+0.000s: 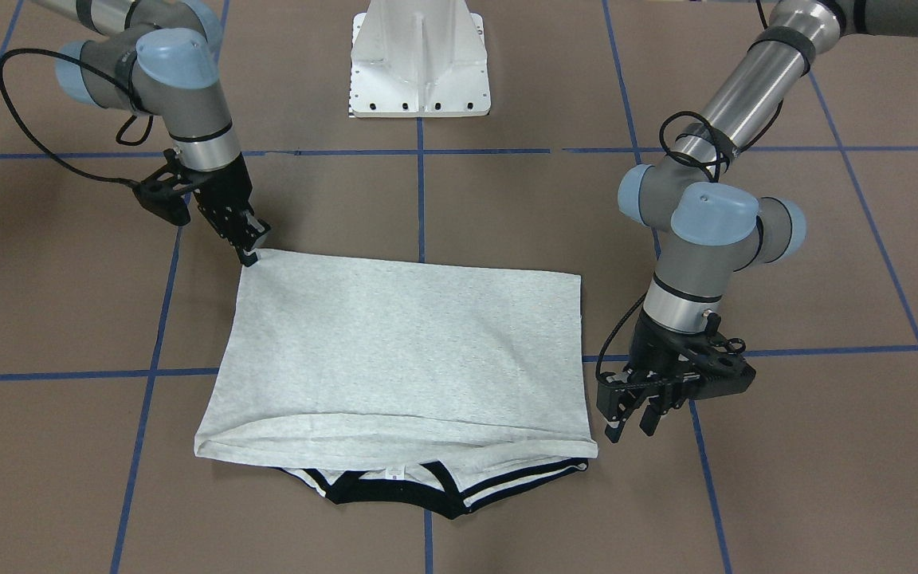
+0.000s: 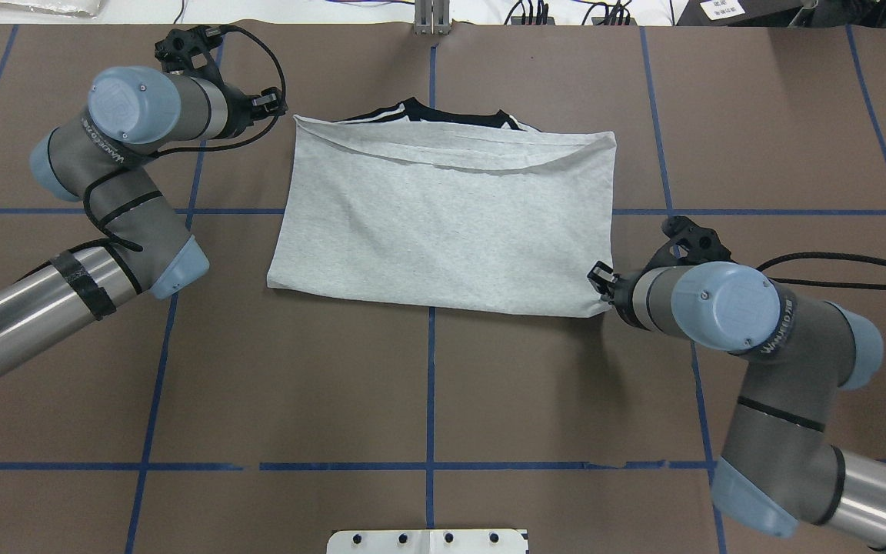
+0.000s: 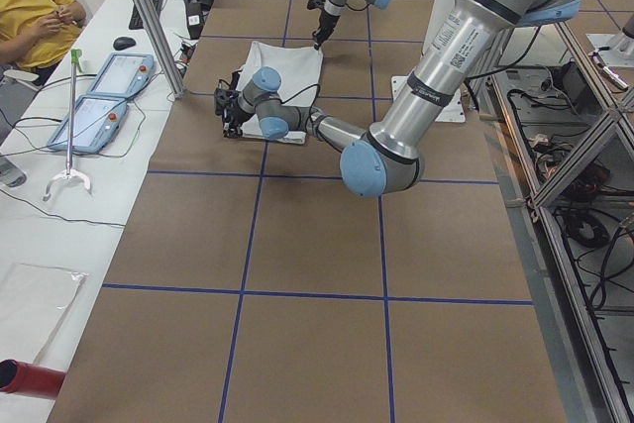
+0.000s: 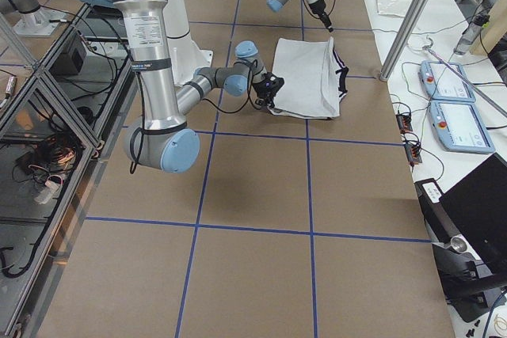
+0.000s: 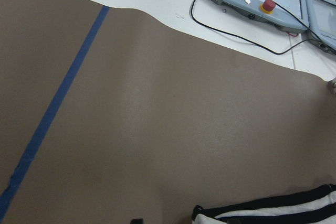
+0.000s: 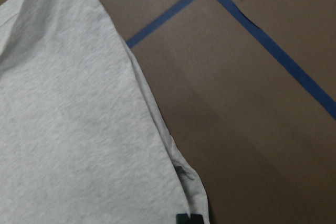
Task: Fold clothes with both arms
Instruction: 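Grasp the near corner with the right gripper and drag it toward the robot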
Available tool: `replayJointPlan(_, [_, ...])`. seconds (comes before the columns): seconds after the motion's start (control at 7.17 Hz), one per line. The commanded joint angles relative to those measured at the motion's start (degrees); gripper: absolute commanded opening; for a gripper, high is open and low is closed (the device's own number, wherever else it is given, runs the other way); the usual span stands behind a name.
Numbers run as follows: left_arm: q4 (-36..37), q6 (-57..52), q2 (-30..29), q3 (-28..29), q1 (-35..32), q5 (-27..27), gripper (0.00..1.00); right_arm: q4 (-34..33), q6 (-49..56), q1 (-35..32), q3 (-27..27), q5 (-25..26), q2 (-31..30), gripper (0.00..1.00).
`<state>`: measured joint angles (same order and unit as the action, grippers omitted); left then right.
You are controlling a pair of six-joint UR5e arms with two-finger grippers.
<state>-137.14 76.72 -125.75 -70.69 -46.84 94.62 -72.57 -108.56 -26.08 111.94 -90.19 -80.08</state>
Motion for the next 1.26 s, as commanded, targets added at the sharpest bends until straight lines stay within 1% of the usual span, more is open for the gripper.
replayJointPlan(0.0, [0.29,0.44,0.24,-3.56,0.44,1.17,0.62,-1.52,-0.16,5.15,10.81,-6.61,-7.69,0.00])
replayJointPlan(0.14, [0.65,4.71,2.42,-7.32,1.13,6.14,0.62,-1.35,-0.16,7.43,14.07,-11.27,-10.07,0.00])
replayJointPlan(0.28, [0.82,5.71,3.66,-10.84,1.32,9.67,0.62,-1.34,-0.33,10.58,15.06,-14.10,-12.01,0.00])
replayJointPlan(0.42, [0.91,9.72,5.67,-15.14,1.40,12.32,0.62,-1.34,-0.42,12.70,16.28,-18.05,-13.69,0.00])
replayJointPlan(0.56, [1.09,12.98,6.04,-17.27,3.06,14.00,0.62,-1.26,-0.51,15.51,17.25,-20.61,-15.18,0.00])
replayJointPlan(0.7, [2.57,14.49,6.13,-18.86,3.60,14.10,0.62,-1.34,-0.69,18.49,17.70,-20.64,-15.20,0.00])
replayJointPlan(0.84, [3.71,17.03,9.35,-22.36,6.30,13.84,0.64,-1.26,-0.95,20.96,17.79,-20.64,-15.20,0.16])
replayJointPlan(0.98, [5.73,19.75,13.47,-28.83,8.50,13.75,0.66,-1.26,-1.82,22.46,18.40,-20.55,-15.20,0.99])
replayJointPlan(1.12, [11.58,22.39,16.65,-35.07,12.09,13.49,0.69,-1.26,-5.57,23.00,19.10,-20.46,-14.85,1.00])
